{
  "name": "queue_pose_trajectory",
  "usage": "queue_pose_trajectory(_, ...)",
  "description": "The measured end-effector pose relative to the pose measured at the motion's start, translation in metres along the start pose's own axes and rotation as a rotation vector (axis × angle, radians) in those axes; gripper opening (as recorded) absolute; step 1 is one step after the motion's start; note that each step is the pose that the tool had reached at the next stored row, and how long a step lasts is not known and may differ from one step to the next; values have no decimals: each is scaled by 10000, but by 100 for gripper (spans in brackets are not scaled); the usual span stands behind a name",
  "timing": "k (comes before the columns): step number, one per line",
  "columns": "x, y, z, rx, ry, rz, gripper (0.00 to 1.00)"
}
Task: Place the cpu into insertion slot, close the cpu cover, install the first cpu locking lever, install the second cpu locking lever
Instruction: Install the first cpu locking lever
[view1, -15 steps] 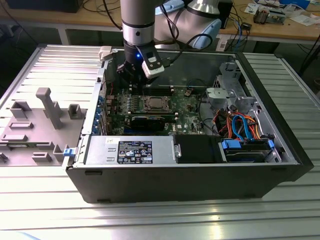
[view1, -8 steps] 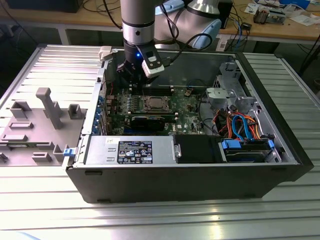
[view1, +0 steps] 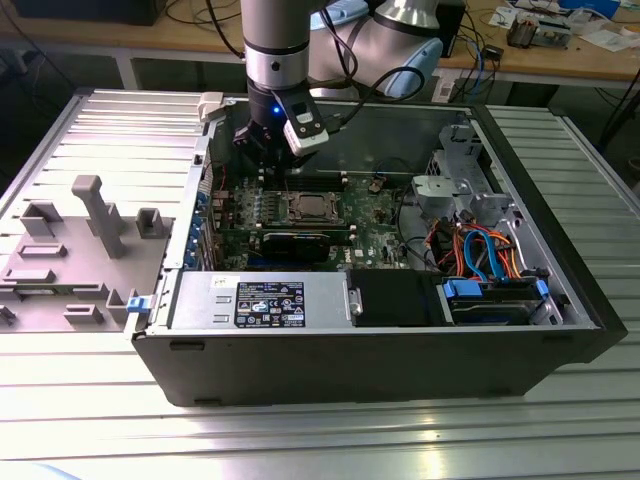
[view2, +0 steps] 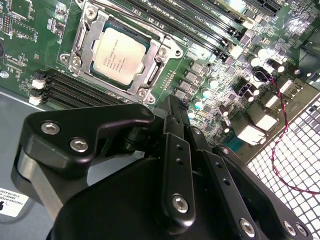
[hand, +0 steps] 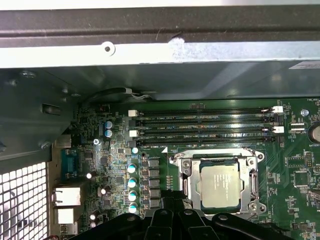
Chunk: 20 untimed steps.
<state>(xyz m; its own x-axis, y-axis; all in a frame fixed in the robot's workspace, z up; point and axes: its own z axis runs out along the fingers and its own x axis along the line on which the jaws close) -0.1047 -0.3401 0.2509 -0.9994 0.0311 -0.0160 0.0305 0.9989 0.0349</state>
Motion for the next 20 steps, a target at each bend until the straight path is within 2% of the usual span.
queue_pose_trajectory(4,78,-2,-1,-8,-1,0,11)
queue_pose_trajectory(5,81,21,-1,-7,1,-7,11)
queue_pose_trajectory(6,91,120,-11,-9,2,-78,11)
queue_pose_trajectory(7,127,196,-54,-9,5,-159,11)
queue_pose_trajectory(8,128,207,-59,-11,5,-169,11)
queue_pose_trajectory(13,121,241,-65,-11,8,-218,11)
queue_pose_trajectory(20,21,259,-63,-11,9,-236,11)
